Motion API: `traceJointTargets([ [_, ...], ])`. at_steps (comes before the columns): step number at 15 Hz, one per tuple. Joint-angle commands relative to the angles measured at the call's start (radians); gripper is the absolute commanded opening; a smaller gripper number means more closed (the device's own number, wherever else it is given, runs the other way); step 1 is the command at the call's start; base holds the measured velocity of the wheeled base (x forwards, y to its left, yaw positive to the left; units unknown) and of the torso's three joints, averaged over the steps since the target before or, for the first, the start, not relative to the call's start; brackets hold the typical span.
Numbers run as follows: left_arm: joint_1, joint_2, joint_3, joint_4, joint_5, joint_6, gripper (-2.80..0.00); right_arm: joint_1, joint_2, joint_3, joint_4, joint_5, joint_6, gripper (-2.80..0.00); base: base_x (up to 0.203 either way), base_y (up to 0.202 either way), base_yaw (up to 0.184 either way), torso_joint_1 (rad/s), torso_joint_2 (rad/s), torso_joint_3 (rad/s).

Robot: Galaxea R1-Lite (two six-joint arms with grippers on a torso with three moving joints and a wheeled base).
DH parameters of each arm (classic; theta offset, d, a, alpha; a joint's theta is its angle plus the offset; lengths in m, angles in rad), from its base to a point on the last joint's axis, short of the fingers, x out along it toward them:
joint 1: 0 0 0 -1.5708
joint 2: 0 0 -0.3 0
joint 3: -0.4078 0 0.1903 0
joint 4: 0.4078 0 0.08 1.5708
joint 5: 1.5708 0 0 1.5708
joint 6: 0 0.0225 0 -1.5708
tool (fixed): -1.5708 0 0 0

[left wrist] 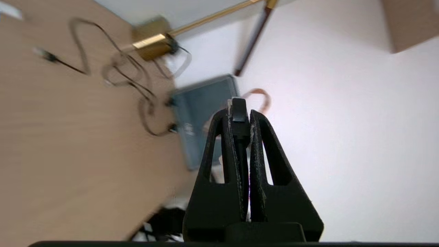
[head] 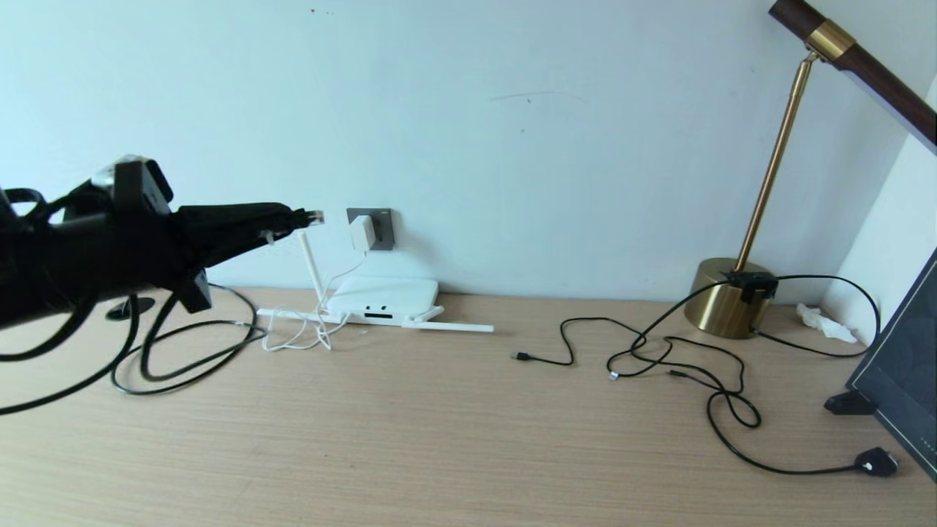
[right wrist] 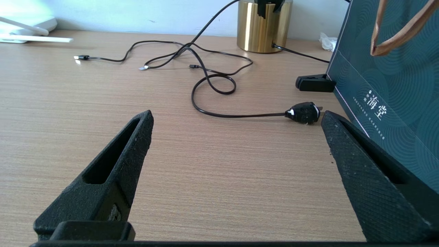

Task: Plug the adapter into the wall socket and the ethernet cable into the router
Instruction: Align cable and router interface

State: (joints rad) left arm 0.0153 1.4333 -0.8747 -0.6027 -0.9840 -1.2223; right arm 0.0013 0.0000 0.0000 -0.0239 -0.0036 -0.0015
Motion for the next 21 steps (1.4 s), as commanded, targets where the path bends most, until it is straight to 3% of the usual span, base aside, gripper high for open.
traceJointTargets([
  [1,-0.001,-0.028,-0.03,-0.003,-0.043,-0.171,-2.8,0.0,0.0,0.012,-0.001,0.001,0.0,0.0,0.0,0.0,0.0,0.0,0.0,0.0],
  [5,0.001,-0.02,-0.079,-0.003,-0.07,-0.359,-2.8,0.0,0.0,0.012,-0.001,-0.001,0.001,0.0,0.0,0.0,0.0,0.0,0.0,0.0],
  [9,0.005,-0.011,-0.082,-0.026,-0.049,-0.366,-2.8,0.0,0.0,0.011,-0.001,-0.001,0.001,0.0,-0.016,-0.009,0.0,0.003,0.0,0.001],
  [10,0.007,-0.007,-0.074,-0.041,-0.037,-0.334,-2.8,0.0,0.0,0.012,-0.001,-0.001,0.0,0.0,-0.107,-0.074,-0.002,0.015,0.0,-0.002],
  [12,0.016,0.03,-0.055,-0.045,0.004,-0.207,-2.8,0.0,0.0,0.012,-0.001,-0.001,0.0,0.0,-0.05,-0.033,0.001,0.001,0.0,-0.002],
  [15,0.014,0.124,-0.033,-0.036,0.184,0.026,-2.8,0.0,0.0,0.012,-0.001,-0.003,0.004,0.0,0.0,0.0,0.0,0.0,0.0,0.0],
  [17,0.008,0.164,-0.02,-0.038,0.282,0.123,-2.8,0.0,0.0,0.012,-0.001,-0.001,0.001,0.0,0.0,0.0,0.0,0.0,0.0,0.0],
  [19,0.009,0.161,-0.02,-0.037,0.302,0.183,-2.8,0.0,0.0,0.012,-0.001,0.0,0.0,0.0,0.0,0.0,0.0,0.0,0.0,0.0],
  [21,0.008,0.157,-0.004,-0.036,0.34,0.307,-2.8,0.0,0.0,0.012,-0.001,0.001,-0.002,0.0,0.0,0.0,0.0,0.0,0.0,0.0],
])
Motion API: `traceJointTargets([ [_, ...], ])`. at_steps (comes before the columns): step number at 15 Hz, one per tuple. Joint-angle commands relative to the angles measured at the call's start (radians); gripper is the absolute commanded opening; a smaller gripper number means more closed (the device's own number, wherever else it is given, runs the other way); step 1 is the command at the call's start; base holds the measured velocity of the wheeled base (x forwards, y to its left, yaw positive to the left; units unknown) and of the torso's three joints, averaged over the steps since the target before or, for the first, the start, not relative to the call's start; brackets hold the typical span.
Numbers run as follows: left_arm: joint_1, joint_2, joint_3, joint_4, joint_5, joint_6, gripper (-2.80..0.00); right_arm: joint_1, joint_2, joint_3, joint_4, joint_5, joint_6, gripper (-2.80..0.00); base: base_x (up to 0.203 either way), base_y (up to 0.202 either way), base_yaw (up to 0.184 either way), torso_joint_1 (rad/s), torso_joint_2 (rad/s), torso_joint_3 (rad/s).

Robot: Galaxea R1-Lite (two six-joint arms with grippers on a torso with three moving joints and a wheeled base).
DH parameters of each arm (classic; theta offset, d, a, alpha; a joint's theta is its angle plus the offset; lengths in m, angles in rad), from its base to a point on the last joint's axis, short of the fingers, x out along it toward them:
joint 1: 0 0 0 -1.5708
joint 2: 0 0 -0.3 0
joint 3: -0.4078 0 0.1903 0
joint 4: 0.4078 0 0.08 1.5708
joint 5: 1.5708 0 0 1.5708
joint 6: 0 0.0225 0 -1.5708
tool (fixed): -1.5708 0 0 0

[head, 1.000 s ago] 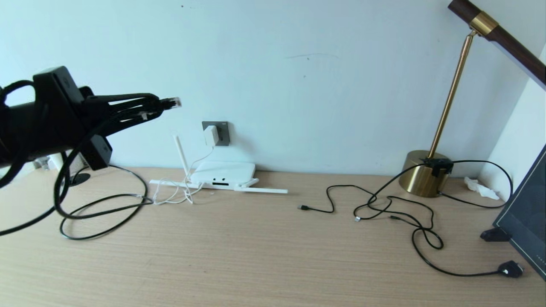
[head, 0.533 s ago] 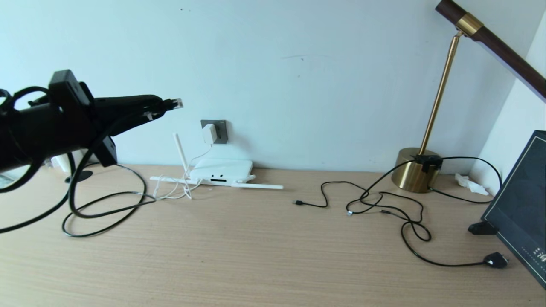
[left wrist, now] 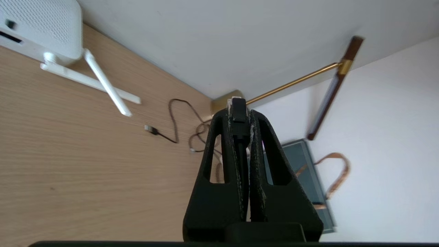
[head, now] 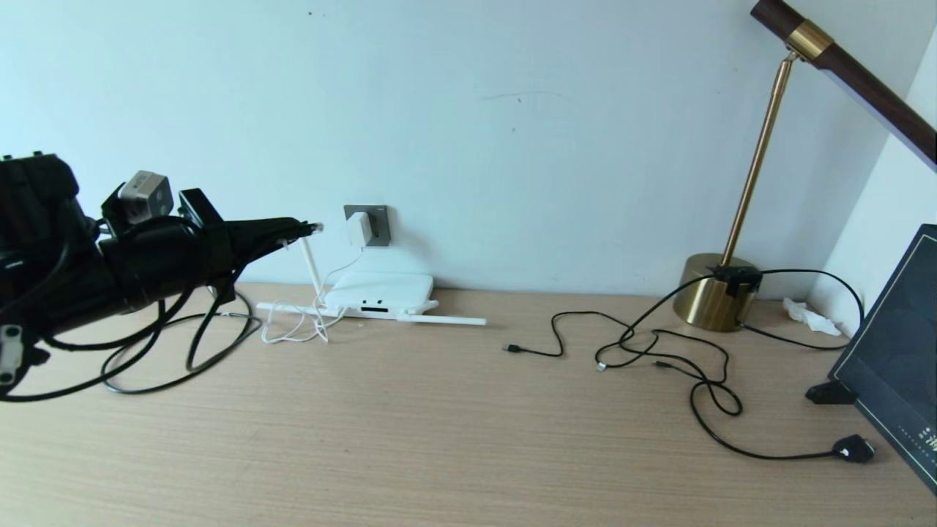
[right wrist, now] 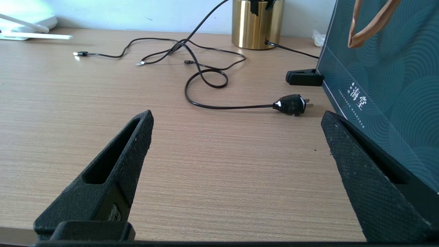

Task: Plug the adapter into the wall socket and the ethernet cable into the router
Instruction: Align cable and router interface

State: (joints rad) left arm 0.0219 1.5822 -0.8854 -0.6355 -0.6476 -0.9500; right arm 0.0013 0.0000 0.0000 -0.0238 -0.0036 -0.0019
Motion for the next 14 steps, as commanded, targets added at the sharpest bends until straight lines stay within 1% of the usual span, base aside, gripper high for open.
traceJointTargets([
  [1,0.0,0.009,0.016,-0.004,0.042,0.116,-2.8,0.0,0.0,0.012,-0.001,0.001,-0.001,0.0,0.0,0.0,0.0,0.0,0.0,0.0],
  [2,-0.004,0.011,0.026,-0.004,0.085,0.201,-2.8,0.0,0.0,0.012,-0.001,0.001,0.0,0.0,0.0,0.0,0.0,0.0,0.0,0.0],
  [4,-0.025,0.015,0.059,-0.005,0.181,0.35,-2.8,0.0,0.0,0.012,-0.001,0.001,-0.001,0.0,0.0,0.0,0.0,0.0,0.0,0.0],
  [5,-0.044,0.024,0.071,-0.007,0.236,0.4,-2.8,0.0,0.0,0.012,-0.001,0.002,-0.003,0.0,0.0,0.0,0.0,0.0,0.0,0.0],
  [7,-0.079,0.087,0.077,-0.021,0.349,0.475,-2.8,0.0,0.0,0.012,-0.001,0.002,-0.006,0.0,0.0,0.0,0.0,0.0,0.0,0.0],
  [8,-0.094,0.124,0.08,-0.043,0.395,0.51,-2.8,0.0,0.0,0.012,-0.001,0.003,-0.002,0.0,0.0,0.0,0.0,0.0,0.0,0.0],
  [9,-0.107,0.168,0.084,-0.087,0.418,0.528,-2.8,0.0,0.0,0.012,-0.001,0.001,0.0,0.0,0.0,0.0,0.0,0.0,0.0,0.0],
  [11,-0.116,0.268,0.092,-0.19,0.442,0.546,-2.8,0.0,0.0,0.012,-0.001,-0.001,0.002,0.0,0.0,0.0,0.0,0.0,0.0,0.0],
  [14,-0.12,0.407,0.087,-0.317,0.456,0.556,-2.8,0.0,0.0,0.012,-0.001,-0.001,0.003,0.0,0.0,0.0,0.0,0.0,0.0,0.0],
])
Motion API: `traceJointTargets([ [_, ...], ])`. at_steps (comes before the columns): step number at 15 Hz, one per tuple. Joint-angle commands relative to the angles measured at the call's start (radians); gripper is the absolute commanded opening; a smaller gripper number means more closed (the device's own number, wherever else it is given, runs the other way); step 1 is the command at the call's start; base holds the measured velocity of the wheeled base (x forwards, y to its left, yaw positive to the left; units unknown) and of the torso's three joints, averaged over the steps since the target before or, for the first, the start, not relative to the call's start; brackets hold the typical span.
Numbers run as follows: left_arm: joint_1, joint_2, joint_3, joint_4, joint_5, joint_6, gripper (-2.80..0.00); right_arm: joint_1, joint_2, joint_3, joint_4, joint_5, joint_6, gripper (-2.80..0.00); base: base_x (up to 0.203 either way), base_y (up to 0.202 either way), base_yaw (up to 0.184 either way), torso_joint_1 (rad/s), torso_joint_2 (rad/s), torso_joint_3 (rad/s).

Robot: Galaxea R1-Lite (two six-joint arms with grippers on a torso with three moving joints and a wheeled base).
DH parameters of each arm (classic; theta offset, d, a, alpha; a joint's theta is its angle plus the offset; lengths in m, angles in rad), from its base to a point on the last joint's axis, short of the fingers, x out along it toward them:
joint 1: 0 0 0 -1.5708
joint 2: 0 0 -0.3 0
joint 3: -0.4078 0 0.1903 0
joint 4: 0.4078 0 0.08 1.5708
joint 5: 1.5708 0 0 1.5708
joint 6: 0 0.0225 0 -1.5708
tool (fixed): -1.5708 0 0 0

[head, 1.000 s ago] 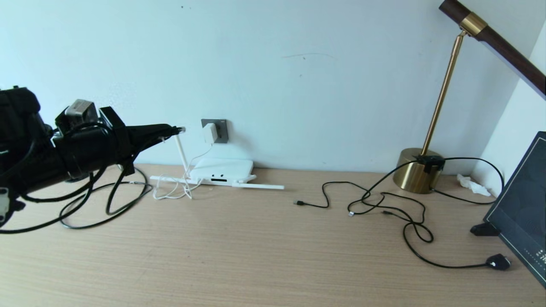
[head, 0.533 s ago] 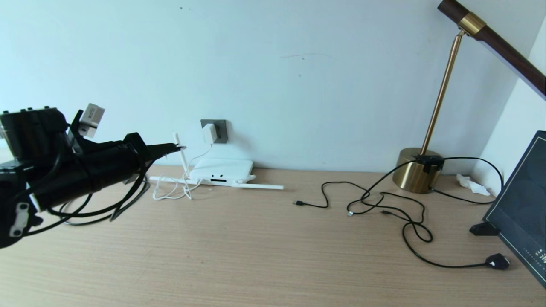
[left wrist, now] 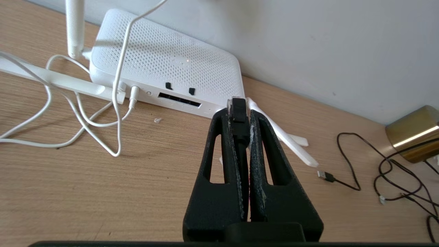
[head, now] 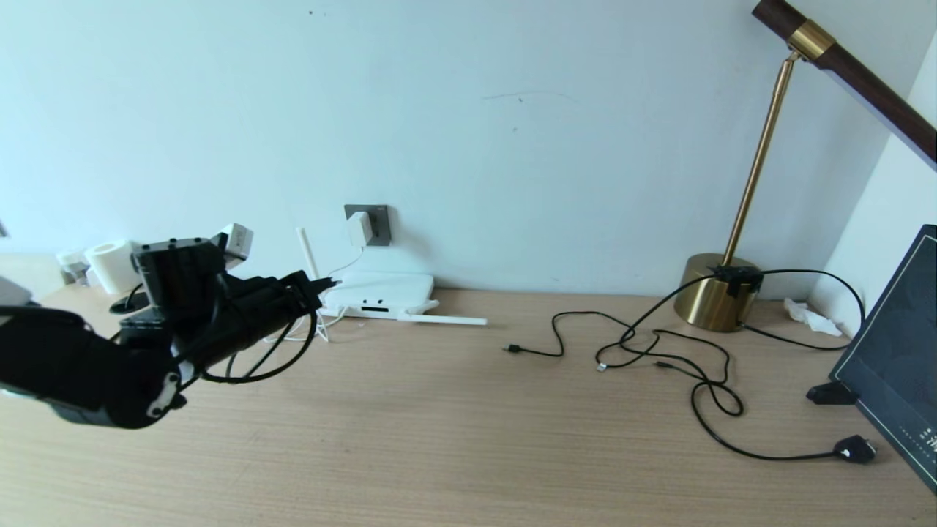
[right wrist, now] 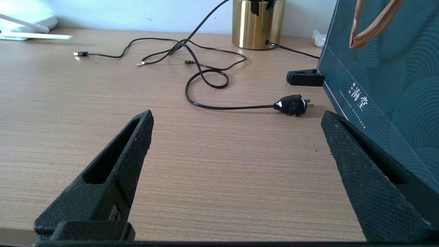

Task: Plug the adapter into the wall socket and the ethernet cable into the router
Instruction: Align cable and router interface

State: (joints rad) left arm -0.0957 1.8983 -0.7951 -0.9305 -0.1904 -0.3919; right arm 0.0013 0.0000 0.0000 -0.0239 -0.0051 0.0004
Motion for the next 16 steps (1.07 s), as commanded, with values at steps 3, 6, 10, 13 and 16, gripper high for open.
traceJointTargets([
  [3,-0.002,0.136,-0.037,-0.045,0.0,-0.001,-2.8,0.0,0.0,0.012,-0.001,0.001,0.0,0.0,0.0,0.0,0.0,0.0,0.0,0.0],
  [6,-0.02,0.171,-0.077,-0.036,0.063,0.002,-2.8,0.0,0.0,0.012,-0.001,0.001,0.0,0.0,0.0,0.0,0.0,0.0,0.0,0.0],
  [10,-0.063,0.23,-0.095,-0.045,0.16,0.066,-2.8,0.0,0.0,0.012,-0.001,0.001,0.0,0.0,0.0,0.0,0.0,0.0,0.0,0.0],
  [13,-0.084,0.266,-0.112,-0.051,0.182,0.098,-2.8,0.0,0.0,0.011,-0.001,-0.001,0.003,0.0,0.0,0.0,0.0,0.0,0.0,0.0],
  [16,-0.084,0.32,-0.122,-0.108,0.184,0.115,-2.8,0.0,0.0,0.011,-0.001,0.0,0.003,0.0,0.0,0.0,0.0,0.0,0.0,0.0],
])
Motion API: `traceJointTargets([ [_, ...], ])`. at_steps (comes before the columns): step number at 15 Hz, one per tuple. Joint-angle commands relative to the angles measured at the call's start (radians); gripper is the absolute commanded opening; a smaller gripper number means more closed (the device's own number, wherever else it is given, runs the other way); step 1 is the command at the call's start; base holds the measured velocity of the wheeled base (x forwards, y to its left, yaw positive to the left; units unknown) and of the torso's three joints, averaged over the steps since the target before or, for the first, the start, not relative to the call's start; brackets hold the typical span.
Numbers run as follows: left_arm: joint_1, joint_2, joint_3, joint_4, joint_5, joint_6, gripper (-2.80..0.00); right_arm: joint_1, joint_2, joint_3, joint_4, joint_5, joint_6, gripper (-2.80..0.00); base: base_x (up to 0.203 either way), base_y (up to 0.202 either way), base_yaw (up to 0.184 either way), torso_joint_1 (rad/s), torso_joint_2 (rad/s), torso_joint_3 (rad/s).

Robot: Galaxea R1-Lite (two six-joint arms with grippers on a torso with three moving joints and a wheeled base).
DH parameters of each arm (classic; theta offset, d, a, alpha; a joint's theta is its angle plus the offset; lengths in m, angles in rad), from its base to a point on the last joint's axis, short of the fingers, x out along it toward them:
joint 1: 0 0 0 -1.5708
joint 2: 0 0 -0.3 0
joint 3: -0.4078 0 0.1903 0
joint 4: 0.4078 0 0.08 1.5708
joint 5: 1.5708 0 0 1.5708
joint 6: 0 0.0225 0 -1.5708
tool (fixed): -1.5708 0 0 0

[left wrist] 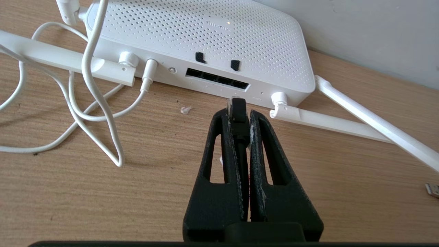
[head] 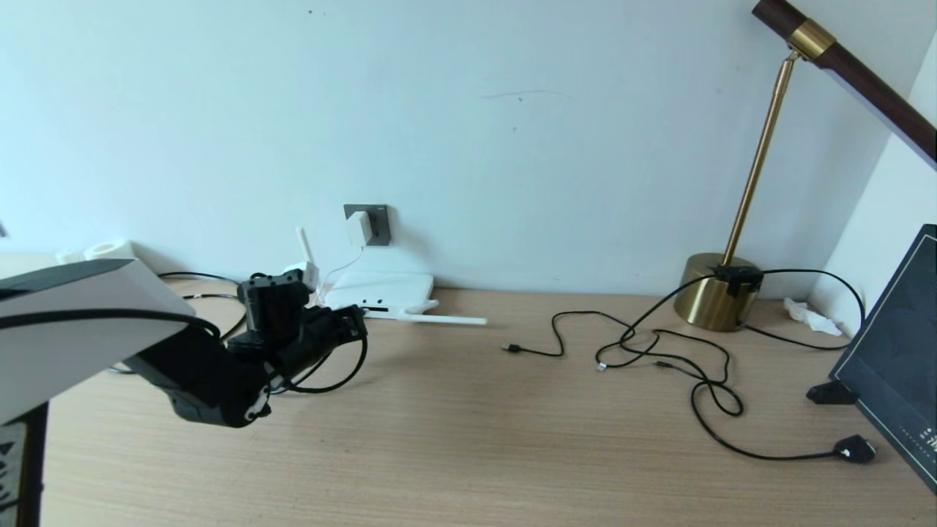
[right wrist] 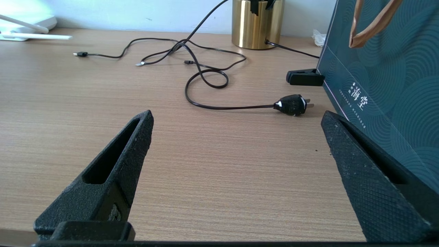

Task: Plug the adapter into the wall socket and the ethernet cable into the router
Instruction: Align cable and router interface

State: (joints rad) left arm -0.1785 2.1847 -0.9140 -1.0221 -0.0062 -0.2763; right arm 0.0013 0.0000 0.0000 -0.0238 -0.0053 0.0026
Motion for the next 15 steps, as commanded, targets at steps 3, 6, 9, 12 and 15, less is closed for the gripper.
traceJointTargets([
  [3,-0.001,0.071,-0.003,-0.069,0.0,0.012,-2.8,0.0,0.0,0.012,-0.001,-0.001,0.001,0.0,0.0,0.0,0.0,0.0,0.0,0.0],
  [6,-0.001,0.078,-0.003,-0.084,0.0,0.012,-2.8,0.0,0.0,0.011,-0.001,0.0,0.001,0.0,0.0,0.0,0.0,0.0,0.0,0.0],
  [9,0.006,0.094,-0.003,-0.125,0.003,0.067,-2.8,0.0,0.0,0.011,-0.001,0.0,0.001,0.0,0.0,0.0,0.0,0.0,0.0,0.0],
  [12,0.013,0.115,-0.005,-0.154,0.018,0.135,-2.8,0.0,0.0,0.012,-0.001,0.001,-0.002,0.0,0.0,0.0,0.0,0.0,0.0,0.0],
  [15,0.023,0.116,-0.048,-0.144,0.021,0.153,-2.8,0.0,0.0,0.012,-0.001,0.001,0.001,0.0,0.0,0.0,0.0,0.0,0.0,0.0],
])
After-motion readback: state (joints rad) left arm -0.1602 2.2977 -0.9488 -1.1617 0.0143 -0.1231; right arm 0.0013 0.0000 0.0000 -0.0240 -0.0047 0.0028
